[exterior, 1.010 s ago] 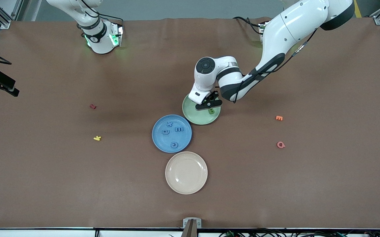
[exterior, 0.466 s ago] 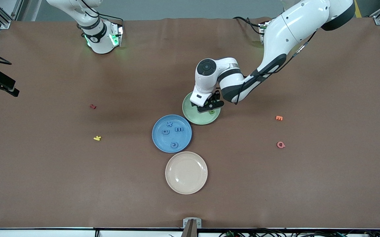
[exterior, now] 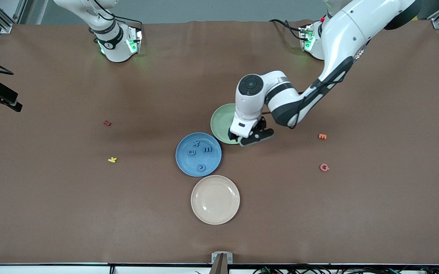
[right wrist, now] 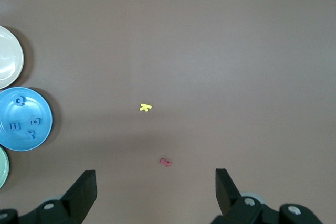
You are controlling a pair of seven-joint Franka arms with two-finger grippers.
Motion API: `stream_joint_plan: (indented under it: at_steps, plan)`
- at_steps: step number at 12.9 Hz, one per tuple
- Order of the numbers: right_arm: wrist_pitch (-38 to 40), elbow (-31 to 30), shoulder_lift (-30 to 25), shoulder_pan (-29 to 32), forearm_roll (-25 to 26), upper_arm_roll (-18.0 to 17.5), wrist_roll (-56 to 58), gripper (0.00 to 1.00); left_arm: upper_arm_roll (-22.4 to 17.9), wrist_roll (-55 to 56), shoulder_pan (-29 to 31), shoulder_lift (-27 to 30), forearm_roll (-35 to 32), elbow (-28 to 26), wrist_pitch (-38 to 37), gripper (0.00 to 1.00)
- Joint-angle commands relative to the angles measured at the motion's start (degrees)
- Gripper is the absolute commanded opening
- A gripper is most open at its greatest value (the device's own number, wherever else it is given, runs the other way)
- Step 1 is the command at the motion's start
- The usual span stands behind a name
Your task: Sort letters by color into matching plates
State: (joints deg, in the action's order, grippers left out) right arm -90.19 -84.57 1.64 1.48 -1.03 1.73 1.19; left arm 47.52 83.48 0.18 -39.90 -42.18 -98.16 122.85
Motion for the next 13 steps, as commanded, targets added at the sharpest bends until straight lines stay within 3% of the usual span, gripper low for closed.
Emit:
stream_joint_plan:
  at_steps: [1, 6, 10, 13]
  plan:
    - [0.27, 1.43, 0.65, 0.27, 0.86, -0.41, -0.04, 1.0, 0.12, -4.71, 1.22, 1.23, -0.01, 4.54, -5.59, 1.0]
    - [0.27, 1.43, 0.65, 0.27, 0.86, -0.41, -0.04, 1.0, 0.21, -16.84, 6.23, 1.58, 1.04, 10.0, -10.26, 1.0]
    - [0.27, 1.43, 0.65, 0.27, 0.86, -0.41, -0.13, 1.0, 0.38, -26.85, 11.5, 3.51, 1.48, 10.27, -11.93, 1.0]
    - [0.27, 1.43, 0.65, 0.36, 0.95, -0.41, -0.04, 1.0, 1.09, -36.07, 16.15, 5.79, 5.95, 10.35, -13.07, 1.0]
